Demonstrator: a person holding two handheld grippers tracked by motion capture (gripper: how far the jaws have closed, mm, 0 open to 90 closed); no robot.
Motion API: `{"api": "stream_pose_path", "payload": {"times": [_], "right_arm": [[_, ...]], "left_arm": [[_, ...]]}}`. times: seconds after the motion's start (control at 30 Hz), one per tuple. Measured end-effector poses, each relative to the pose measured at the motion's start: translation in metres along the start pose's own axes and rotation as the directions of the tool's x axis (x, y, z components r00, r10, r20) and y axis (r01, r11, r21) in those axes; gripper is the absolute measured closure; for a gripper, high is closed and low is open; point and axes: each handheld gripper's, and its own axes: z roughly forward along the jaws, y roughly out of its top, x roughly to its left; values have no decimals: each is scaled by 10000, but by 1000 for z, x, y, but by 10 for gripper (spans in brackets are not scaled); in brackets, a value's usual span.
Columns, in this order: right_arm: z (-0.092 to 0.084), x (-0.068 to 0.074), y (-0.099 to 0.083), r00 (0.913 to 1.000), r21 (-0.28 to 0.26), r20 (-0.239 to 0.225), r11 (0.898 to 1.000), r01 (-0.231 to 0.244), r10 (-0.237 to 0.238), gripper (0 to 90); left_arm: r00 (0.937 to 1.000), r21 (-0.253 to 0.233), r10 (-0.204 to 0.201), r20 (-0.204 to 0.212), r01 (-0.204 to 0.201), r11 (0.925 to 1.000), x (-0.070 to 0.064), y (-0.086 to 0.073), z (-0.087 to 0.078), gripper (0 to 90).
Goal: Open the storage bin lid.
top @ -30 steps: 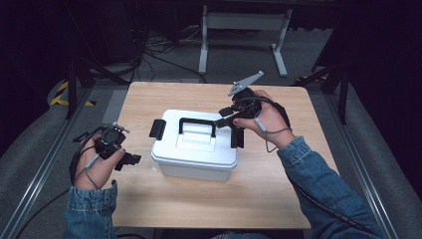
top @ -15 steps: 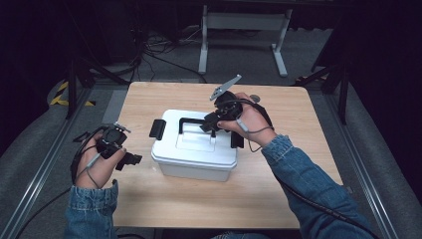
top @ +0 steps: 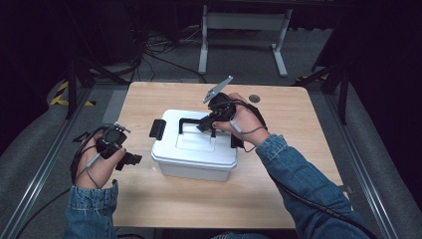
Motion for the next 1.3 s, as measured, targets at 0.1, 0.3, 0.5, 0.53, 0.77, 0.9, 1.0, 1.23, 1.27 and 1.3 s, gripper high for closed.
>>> {"api": "stream_pose_path", "payload": {"times": [0.1,0.3,0.5,0.53,0.77,0.9,1.0,1.23,1.27,1.3], "right_arm": [[-2,4,2,9997,14,-16,9997,256,-256,756],[-2,8,4,9986,191,-246,9987,469,-464,808],[-3,8,5,9965,207,-431,9972,723,-714,822],[-3,8,5,9965,223,-404,9970,744,-734,824],[-5,9,7,9941,95,-551,9955,941,-934,833],[-9,10,12,9924,-97,-573,9941,1084,-1087,837],[-14,11,16,9921,-264,-595,9937,1086,-1101,841],[-25,12,24,9915,-669,-689,9922,1054,-1100,841],[-27,12,25,9916,-705,-678,9919,1057,-1105,841],[-29,13,26,9915,-725,-667,9917,1065,-1114,841]], "left_arm": [[10000,-5,-9,42,9,10000,-1,0,1,187],[10000,13,-5,53,5,10000,-1,1,1,186],[10000,59,44,38,-44,10000,-1,1,1,187],[10000,75,42,39,-43,10000,-1,1,1,186],[10000,100,50,54,-50,9999,0,1,1,186],[10000,63,46,80,-46,10000,-1,1,2,186],[9999,41,-9,117,9,10000,0,1,1,186],[9999,-12,-46,154,46,10000,0,0,1,180],[9999,-30,-30,157,31,10000,0,0,1,180],[9999,-46,-7,129,8,10000,0,0,1,180]]}}
